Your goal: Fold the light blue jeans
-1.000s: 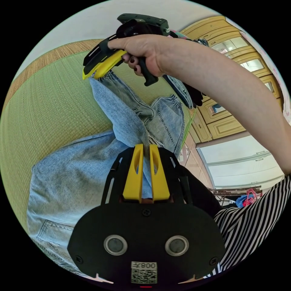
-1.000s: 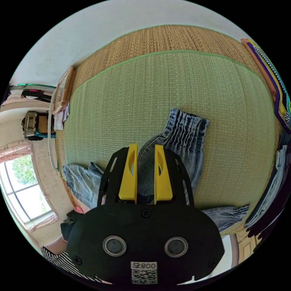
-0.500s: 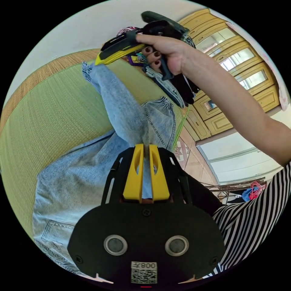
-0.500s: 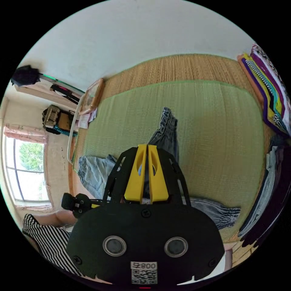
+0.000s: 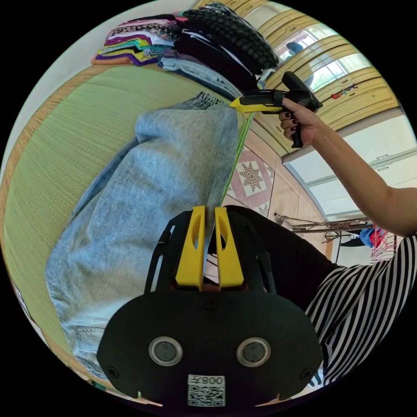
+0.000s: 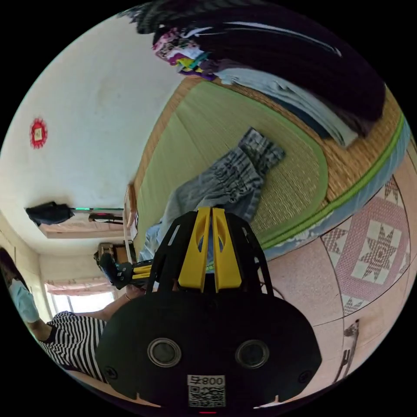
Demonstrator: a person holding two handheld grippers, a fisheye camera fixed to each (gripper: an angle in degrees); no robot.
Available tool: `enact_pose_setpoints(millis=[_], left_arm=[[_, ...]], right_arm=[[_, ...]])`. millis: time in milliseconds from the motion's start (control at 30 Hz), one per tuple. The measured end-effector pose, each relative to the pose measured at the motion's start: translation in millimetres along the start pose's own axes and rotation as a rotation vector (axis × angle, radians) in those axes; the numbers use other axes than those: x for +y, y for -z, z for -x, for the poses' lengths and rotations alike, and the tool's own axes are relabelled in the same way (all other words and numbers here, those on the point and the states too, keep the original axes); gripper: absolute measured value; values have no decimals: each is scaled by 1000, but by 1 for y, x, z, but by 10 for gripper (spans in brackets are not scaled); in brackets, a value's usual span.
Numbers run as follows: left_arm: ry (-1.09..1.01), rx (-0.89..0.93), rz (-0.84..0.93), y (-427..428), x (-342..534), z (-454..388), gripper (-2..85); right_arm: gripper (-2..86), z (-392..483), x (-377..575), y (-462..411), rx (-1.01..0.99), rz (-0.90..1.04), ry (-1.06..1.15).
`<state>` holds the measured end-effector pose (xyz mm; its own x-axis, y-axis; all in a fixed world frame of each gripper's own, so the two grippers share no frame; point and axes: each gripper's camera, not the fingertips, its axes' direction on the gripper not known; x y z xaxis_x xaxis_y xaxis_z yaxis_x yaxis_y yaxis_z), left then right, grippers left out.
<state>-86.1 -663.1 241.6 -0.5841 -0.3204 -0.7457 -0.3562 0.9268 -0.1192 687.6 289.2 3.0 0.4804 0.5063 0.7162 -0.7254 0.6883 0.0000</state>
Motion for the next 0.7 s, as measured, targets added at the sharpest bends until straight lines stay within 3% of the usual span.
enact_pose_setpoints(millis=[233,367,700], left_arm=[[11,122,-93,15,-37,11,61],[49,55,-154,21,-89,34,69],[58,27,28,-33,-228,68,70]], right_arm=[[2,-79,19,-7,-111,-10,-122],[2,-104,20,-7,-149,-16,-126],[2,-135,29,-1,-129,-9,-65]])
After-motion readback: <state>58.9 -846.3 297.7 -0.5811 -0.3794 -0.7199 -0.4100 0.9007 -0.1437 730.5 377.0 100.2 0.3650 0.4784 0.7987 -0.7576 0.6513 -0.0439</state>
